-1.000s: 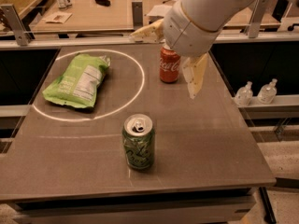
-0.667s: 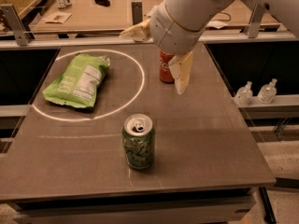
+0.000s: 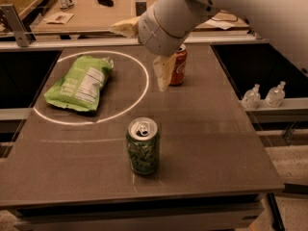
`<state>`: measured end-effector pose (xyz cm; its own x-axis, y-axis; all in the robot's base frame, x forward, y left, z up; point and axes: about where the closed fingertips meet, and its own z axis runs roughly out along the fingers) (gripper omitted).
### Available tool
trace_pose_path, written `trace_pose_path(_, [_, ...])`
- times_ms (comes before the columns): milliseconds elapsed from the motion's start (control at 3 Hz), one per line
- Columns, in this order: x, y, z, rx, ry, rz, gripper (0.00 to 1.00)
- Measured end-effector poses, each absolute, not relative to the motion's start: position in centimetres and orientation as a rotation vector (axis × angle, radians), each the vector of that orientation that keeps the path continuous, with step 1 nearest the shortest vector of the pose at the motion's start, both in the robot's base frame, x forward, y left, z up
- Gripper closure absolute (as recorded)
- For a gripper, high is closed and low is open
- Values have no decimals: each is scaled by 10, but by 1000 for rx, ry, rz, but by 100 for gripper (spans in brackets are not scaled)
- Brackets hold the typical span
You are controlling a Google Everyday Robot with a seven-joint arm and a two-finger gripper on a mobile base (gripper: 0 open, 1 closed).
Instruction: Move green jalapeno chip bag near green can
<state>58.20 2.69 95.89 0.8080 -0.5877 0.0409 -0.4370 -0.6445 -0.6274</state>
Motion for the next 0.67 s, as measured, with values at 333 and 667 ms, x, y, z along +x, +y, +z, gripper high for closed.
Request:
trace_pose_path(333, [598, 55, 959, -2326, 741, -350, 0])
trace_pose_path(667, [598, 56, 959, -2326, 741, -350, 0])
